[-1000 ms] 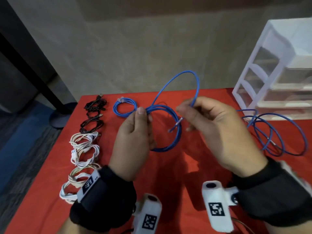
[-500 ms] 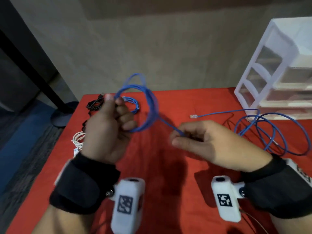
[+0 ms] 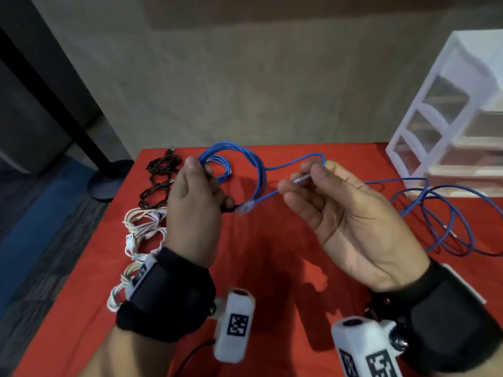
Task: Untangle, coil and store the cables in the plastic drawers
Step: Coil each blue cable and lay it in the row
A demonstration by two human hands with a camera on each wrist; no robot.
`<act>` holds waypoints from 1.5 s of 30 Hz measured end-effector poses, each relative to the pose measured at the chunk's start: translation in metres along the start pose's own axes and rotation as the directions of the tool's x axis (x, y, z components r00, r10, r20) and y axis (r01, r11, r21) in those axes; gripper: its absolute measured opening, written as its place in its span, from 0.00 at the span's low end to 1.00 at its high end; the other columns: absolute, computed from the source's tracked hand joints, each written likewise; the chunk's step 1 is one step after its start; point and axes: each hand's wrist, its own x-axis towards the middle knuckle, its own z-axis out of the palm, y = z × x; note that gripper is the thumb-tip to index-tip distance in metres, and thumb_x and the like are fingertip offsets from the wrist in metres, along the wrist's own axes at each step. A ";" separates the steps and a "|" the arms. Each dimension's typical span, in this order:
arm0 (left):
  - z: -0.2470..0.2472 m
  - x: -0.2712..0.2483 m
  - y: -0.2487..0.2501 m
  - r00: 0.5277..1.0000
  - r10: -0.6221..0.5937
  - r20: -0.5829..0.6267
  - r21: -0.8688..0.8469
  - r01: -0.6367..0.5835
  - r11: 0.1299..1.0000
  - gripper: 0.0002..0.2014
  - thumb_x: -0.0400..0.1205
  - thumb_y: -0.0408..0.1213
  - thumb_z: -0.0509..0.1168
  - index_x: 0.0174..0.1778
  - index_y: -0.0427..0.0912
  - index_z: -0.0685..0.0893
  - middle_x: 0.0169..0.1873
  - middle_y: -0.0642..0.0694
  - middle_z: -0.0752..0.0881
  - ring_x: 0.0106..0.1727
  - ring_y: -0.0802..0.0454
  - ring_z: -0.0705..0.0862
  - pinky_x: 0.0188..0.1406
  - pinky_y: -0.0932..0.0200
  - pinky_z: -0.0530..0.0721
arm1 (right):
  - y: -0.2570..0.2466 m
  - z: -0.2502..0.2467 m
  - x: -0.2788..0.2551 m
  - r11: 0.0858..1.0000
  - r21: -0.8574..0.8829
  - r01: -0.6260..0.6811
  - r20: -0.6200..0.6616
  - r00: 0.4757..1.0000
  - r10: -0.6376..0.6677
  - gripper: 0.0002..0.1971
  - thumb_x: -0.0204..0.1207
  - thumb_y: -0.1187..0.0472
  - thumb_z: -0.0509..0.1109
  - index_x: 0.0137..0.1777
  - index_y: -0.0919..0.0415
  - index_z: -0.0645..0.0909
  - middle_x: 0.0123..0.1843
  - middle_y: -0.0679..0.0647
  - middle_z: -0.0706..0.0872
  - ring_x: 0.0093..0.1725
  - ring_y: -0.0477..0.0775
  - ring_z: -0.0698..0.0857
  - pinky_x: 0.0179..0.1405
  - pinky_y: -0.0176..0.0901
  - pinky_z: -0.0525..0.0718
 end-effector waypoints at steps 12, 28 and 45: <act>0.020 -0.017 0.004 0.934 -0.283 0.217 -0.354 0.346 0.869 0.16 0.92 0.52 0.52 0.42 0.49 0.74 0.27 0.54 0.64 0.25 0.59 0.68 0.46 0.57 0.84 | 0.042 -0.025 0.005 0.324 -0.874 0.363 0.236 0.899 -0.369 0.09 0.77 0.65 0.79 0.56 0.56 0.93 0.51 0.43 0.92 0.54 0.44 0.91 0.55 0.36 0.86; 0.003 -0.003 0.024 0.854 -0.380 0.355 -0.269 0.482 0.834 0.19 0.91 0.51 0.55 0.38 0.46 0.76 0.24 0.56 0.58 0.20 0.62 0.58 0.16 0.69 0.64 | 0.004 -0.040 0.015 0.203 -0.922 0.331 0.293 0.936 -0.196 0.21 0.84 0.61 0.70 0.76 0.48 0.78 0.64 0.45 0.82 0.44 0.44 0.86 0.44 0.35 0.80; 0.016 -0.039 0.012 0.890 -0.179 0.420 0.441 -0.028 0.897 0.18 0.87 0.57 0.57 0.47 0.51 0.87 0.50 0.48 0.86 0.48 0.51 0.87 0.31 0.54 0.82 | -0.003 -0.053 0.017 0.124 -0.972 0.201 0.171 0.961 -0.218 0.06 0.83 0.60 0.74 0.47 0.54 0.92 0.35 0.50 0.92 0.37 0.53 0.90 0.38 0.55 0.85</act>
